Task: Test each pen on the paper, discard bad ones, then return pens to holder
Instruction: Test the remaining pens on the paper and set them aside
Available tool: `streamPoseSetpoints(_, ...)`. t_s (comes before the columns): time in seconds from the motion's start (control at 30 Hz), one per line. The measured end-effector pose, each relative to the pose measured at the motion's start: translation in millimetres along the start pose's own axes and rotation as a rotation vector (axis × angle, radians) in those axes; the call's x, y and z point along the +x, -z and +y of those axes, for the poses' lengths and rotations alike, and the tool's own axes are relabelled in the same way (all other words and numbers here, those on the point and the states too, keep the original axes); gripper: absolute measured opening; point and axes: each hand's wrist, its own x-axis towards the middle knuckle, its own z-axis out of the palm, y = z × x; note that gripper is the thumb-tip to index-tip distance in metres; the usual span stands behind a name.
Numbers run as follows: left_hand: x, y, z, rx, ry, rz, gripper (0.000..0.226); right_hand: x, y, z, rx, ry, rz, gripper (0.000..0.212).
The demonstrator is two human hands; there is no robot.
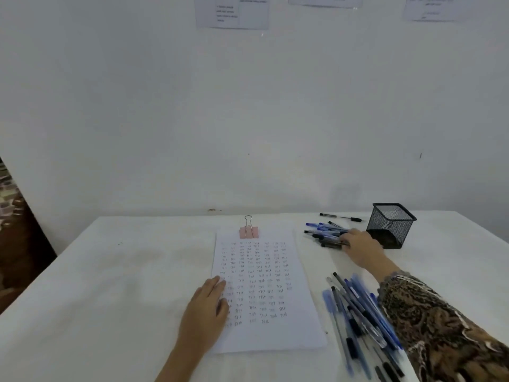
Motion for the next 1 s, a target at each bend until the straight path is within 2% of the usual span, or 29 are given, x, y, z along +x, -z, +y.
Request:
streamPoseSetpoints(0.1, 1.6, -3.5, -3.7, -0.009, 0.019, 0.013, 0.086, 7.0, -1.2, 1.7, 0.036, -0.013, 0.041, 0.026)
streamPoseSetpoints(0.23, 2.3, -2.5, -1.9, -0.014, 0.028, 0.021, 0.086, 13.6, 4.1, 3.5, -0.028, -0.035, -0.093, 0.026)
streamPoseSetpoints(0.33, 1.4, -0.2, 0.7, -0.02, 0.033, 0.013, 0.088, 16.3, 4.5, 10.8, 0.076, -0.062, -0.163, 0.027)
streamPoseSetpoints(0.4, 0.8, 1.4, 2.0, -0.018, 0.029, -0.005, 0.09, 15.7, 6.4, 15.8, 0.252, -0.063, -0.089, 0.019)
streamPoseSetpoints(0.5, 0.5, 3.2, 3.7, -0.02, 0.023, -0.005, 0.083, 11.7, 16.0, 21.4, 0.498, -0.097, 0.174, 0.015)
streamPoseSetpoints(0.57, -0.5, 4.7, 5.5, -0.021, 0.019, -0.01, 0.088, 4.2, 30.0, 18.2, 0.802, -0.171, 0.321, 0.016)
streamPoseSetpoints(0.67, -0.1, 3.9, 4.0, -0.017, 0.018, -0.031, 0.092, -11.3, 52.6, 0.5, 1.519, -0.196, 0.423, 0.016)
streamPoseSetpoints(0.73, 0.1, 3.6, 3.4, -0.011, 0.022, -0.041, 0.087, -21.6, 64.0, -19.2, 1.904, -0.181, 0.395, 0.013)
streamPoseSetpoints(0.83, -0.3, 4.5, 4.1, -0.003, 0.034, -0.053, 0.058, -41.0, 71.4, -56.4, 2.443, -0.229, 0.264, 0.028)
streamPoseSetpoints(0.93, -1.3, 5.2, 4.6, 0.013, 0.022, -0.05, 0.054, -64.3, 61.4, -96.3, 2.635, -0.259, 0.157, 0.047)
streamPoseSetpoints(1.0, -0.7, 5.6, 4.7, 0.017, 0.018, -0.048, 0.048, -76.3, 48.7, -118.0, 2.684, -0.302, 0.113, 0.042)
